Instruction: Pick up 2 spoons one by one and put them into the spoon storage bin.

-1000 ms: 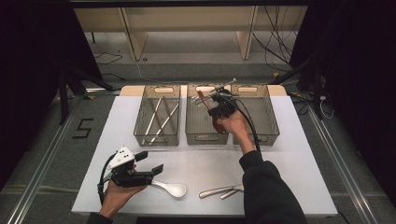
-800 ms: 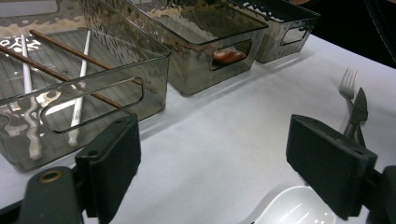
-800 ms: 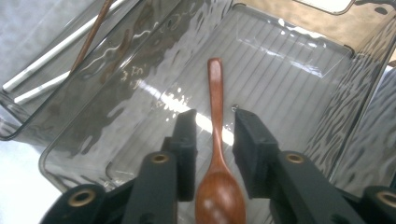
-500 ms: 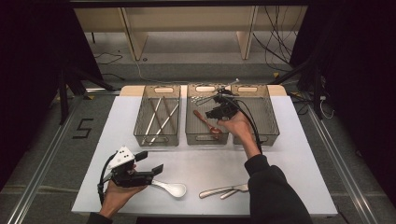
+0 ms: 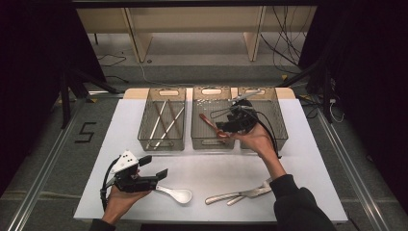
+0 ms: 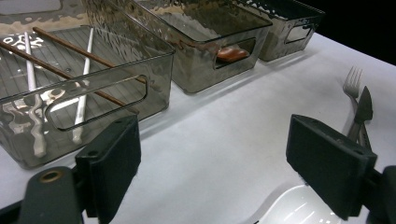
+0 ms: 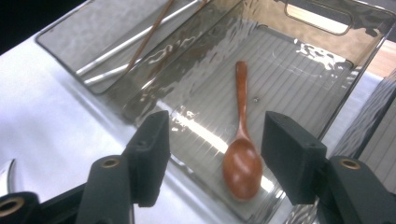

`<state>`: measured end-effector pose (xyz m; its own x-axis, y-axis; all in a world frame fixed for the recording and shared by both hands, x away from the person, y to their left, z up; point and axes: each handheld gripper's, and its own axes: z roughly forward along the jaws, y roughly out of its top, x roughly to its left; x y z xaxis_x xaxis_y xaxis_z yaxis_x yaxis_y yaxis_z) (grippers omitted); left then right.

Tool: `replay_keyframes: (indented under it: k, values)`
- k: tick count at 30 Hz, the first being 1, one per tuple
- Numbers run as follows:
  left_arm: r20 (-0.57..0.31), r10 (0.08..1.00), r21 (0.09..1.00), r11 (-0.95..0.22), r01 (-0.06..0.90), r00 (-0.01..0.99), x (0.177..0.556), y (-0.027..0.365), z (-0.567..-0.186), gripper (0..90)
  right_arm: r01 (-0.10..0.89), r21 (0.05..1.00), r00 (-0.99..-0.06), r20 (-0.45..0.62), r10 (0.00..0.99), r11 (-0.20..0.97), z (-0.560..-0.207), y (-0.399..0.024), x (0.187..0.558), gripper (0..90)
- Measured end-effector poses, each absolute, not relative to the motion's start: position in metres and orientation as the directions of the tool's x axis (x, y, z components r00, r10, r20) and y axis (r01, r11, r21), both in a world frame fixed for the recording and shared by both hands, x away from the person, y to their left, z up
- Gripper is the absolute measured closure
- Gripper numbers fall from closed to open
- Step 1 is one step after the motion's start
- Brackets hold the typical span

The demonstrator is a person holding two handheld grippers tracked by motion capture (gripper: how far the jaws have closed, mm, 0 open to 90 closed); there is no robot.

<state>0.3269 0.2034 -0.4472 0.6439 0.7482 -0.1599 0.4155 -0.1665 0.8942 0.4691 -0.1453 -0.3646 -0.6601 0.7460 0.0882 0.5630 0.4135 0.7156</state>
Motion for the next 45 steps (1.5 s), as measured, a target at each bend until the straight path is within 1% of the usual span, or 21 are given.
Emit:
replay_keyframes:
  k: [8, 17, 20, 26, 32, 39, 45]
  values:
    - [-0.166, 0.752, 0.894, -0.158, 0.419, 0.638, 0.328, 0.204, -0.448, 17.7, 0.531, 0.74, -0.683, 0.085, 0.725, 0.413, -0.364, -0.152, 0.44, 37.4]
    - [-0.158, 0.736, 0.879, -0.199, 0.433, 0.658, 0.332, 0.205, -0.446, 17.9, 0.519, 0.75, -0.703, 0.101, 0.704, 0.41, -0.371, -0.163, 0.407, 35.1]
    - [-0.136, 0.72, 0.867, -0.246, 0.434, 0.68, 0.332, 0.202, -0.445, 18.1, 0.52, 0.756, -0.705, 0.117, 0.7, 0.397, -0.375, -0.171, 0.396, 34.8]
    - [-0.043, 0.675, 0.831, -0.385, 0.402, 0.737, 0.33, 0.191, -0.444, 18.9, 0.516, 0.766, -0.704, 0.126, 0.699, 0.382, -0.38, -0.188, 0.375, 34.2]
    - [0.032, 0.619, 0.766, -0.52, 0.378, 0.785, 0.329, 0.184, -0.445, 19.3, 0.523, 0.767, -0.699, 0.135, 0.703, 0.372, -0.389, -0.205, 0.357, 34.0]
    - [0.054, 0.566, 0.707, -0.603, 0.369, 0.823, 0.33, 0.177, -0.449, 20.0, 0.512, 0.797, -0.681, 0.15, 0.717, 0.319, -0.4, -0.223, 0.341, 33.9]
    - [0.052, 0.552, 0.68, -0.63, 0.376, 0.832, 0.33, 0.176, -0.451, 21.0, 0.489, 0.821, -0.673, 0.142, 0.725, 0.294, -0.407, -0.23, 0.328, 33.6]
